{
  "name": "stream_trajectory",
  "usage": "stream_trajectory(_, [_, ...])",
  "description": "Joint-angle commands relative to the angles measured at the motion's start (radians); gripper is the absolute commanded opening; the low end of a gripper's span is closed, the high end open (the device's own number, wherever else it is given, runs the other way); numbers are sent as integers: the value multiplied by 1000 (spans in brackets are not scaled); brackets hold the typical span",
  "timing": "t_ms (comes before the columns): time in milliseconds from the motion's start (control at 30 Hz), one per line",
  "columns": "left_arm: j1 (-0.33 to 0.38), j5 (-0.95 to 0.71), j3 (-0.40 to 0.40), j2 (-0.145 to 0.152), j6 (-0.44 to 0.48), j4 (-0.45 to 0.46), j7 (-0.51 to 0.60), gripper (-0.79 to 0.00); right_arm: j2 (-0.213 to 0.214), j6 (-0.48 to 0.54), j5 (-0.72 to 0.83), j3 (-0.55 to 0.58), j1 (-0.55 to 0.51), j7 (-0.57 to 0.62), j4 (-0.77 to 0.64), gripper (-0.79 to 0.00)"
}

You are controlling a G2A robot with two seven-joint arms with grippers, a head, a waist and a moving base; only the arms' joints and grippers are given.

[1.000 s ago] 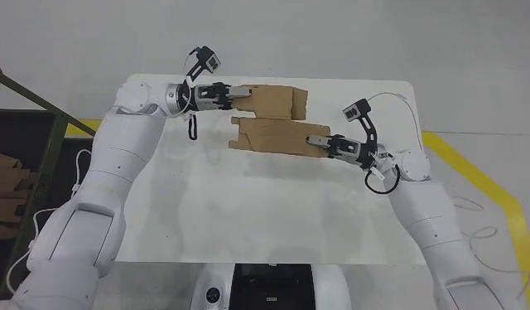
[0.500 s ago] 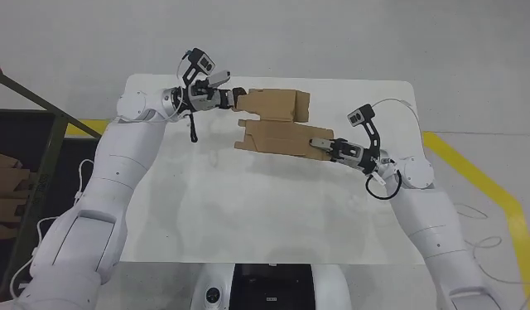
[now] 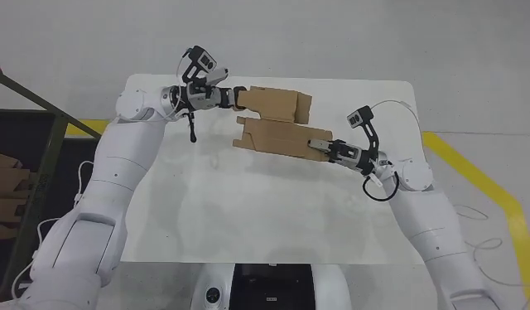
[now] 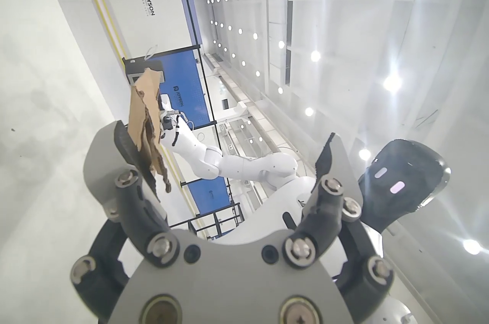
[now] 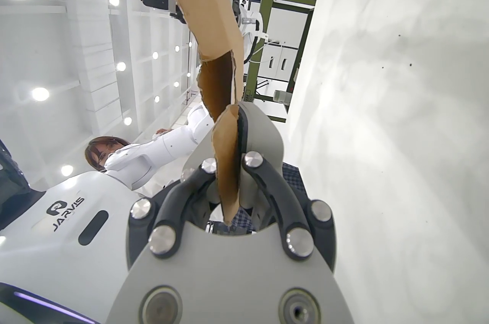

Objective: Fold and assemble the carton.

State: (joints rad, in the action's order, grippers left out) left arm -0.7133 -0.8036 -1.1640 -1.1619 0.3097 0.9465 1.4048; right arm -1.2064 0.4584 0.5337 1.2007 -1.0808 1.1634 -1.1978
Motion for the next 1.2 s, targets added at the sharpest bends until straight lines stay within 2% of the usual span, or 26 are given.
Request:
stream_trajectory(0, [0, 17, 0, 1, 1, 0, -3, 0, 0, 1, -2, 0, 0, -6, 1, -785])
stream_trajectory(733, [-29, 31, -28, 8, 6, 17, -13, 0, 3, -8, -18, -16, 1, -43, 3, -785])
stream_trajectory(1167, [-25, 40, -5, -2, 9, 20, -25, 0, 2, -12, -7, -34, 4, -34, -14, -785])
